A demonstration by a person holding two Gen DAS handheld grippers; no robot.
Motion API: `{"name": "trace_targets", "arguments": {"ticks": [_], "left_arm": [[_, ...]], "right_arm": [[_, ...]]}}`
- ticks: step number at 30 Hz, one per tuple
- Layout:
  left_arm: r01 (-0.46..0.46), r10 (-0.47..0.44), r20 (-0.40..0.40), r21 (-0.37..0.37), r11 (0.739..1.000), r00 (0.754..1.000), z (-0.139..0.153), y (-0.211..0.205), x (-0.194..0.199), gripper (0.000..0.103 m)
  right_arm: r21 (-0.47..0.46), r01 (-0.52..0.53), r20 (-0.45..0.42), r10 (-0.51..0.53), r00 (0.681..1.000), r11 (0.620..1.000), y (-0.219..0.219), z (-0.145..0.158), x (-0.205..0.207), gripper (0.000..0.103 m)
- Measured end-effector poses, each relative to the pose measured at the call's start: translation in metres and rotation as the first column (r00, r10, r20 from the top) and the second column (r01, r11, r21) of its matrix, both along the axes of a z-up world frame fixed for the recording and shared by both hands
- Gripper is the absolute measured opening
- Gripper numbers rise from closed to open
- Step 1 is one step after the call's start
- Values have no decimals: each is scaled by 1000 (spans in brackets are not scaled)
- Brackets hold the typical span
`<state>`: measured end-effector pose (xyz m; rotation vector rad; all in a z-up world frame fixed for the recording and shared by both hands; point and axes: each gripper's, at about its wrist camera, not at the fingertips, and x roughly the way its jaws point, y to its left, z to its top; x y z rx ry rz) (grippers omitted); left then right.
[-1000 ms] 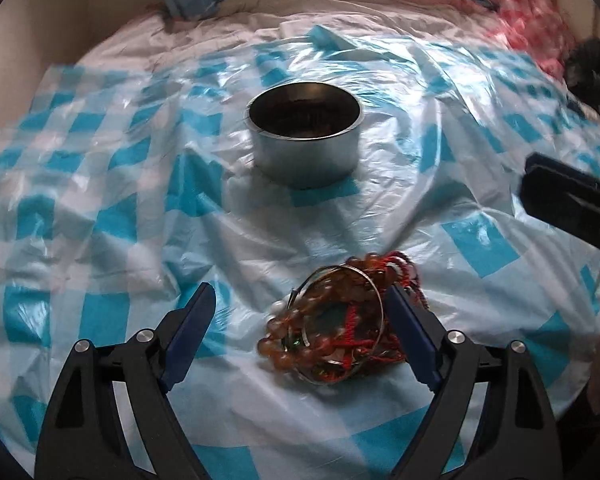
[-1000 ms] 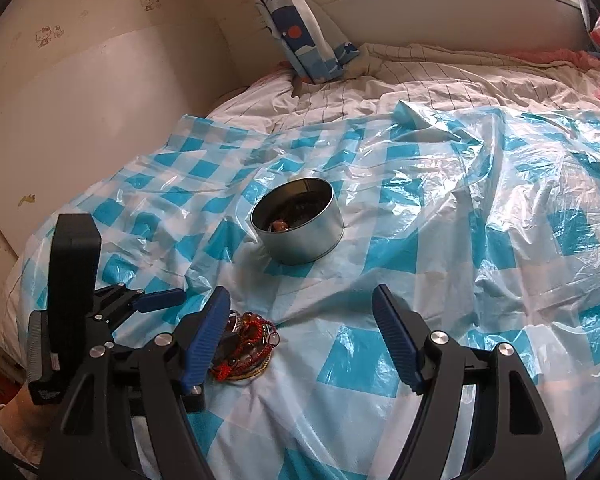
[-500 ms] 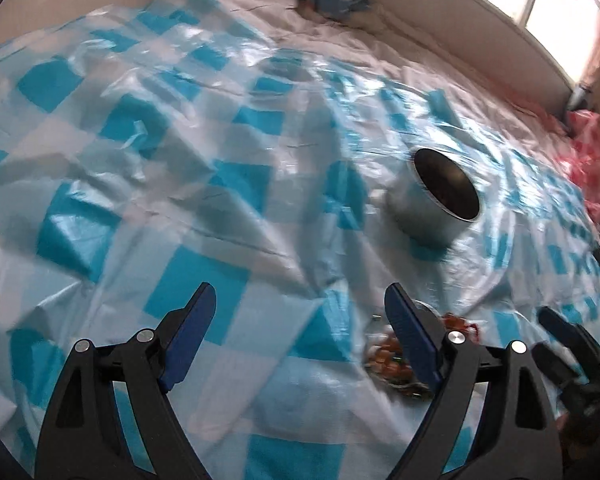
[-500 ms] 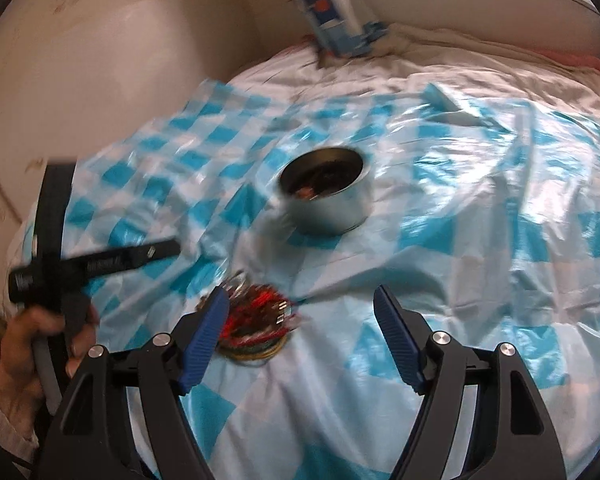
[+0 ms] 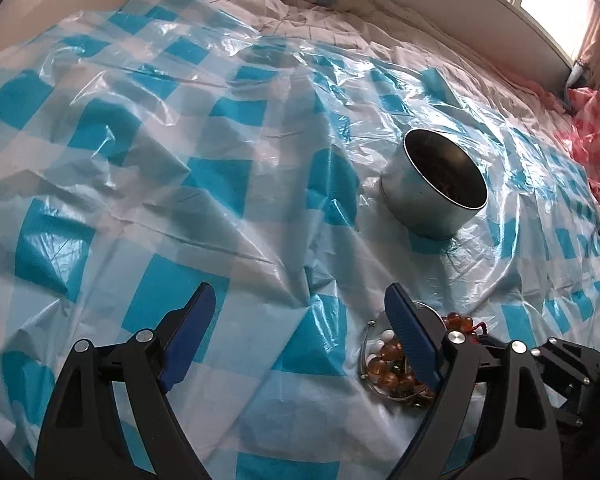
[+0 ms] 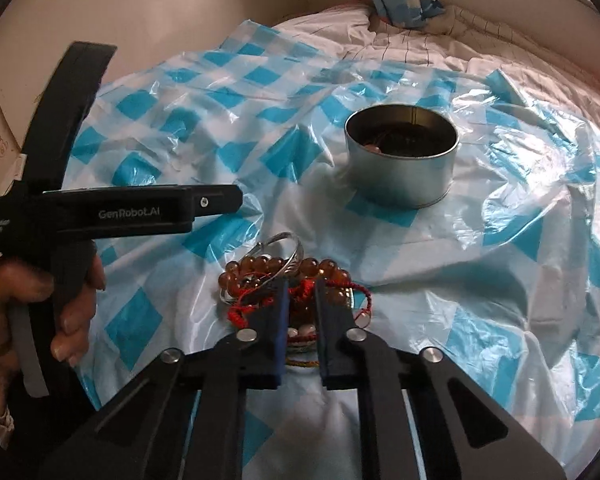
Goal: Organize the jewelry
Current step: 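Grasp beaded jewelry from the pile with the right gripper, then grasp a silver bangle with the left gripper while the right gripper lifts its jewelry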
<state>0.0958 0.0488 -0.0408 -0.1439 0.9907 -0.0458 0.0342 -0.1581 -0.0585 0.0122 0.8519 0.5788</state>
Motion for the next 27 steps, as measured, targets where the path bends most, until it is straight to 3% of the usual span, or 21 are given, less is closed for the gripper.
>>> {"name": "trace_targets", "arguments": {"ticks": [7,13,17,19,21,22,24,27], "left_arm": [[34,-34,-10,9,999,999,-3,-3,-2,83],[212,-211,17,-39,977,977,2,-33,-11,83],[367,-372,5,138,920,928,-5,-77,-27,83],[385,-391,-7,188,903,920,-9,-85,-30,82],[362,-367,-22,218,906,930,-13,-83,-29,65],[354,-355,-27,194,915,934,-13,-78,-28,62],[297,-298,-12,126,946,954,-8,-61,-24,44],[226,-226,-2,59,972,974,-5,-35,-16,32]], "right_arm": [[93,126,35,-129,991,988,-46,21,-16,6],[156,212,11,-216,976,965,-71,24,-7,6],[155,219,13,-223,975,963,-71,24,-6,6],[158,219,12,-224,975,963,-73,23,-6,6],[158,224,8,-228,974,962,-74,22,-5,6],[159,226,7,-230,973,961,-75,22,-5,6],[161,235,5,-239,971,959,-77,21,-5,6],[169,245,-2,-248,969,955,-79,21,-4,6]]}}
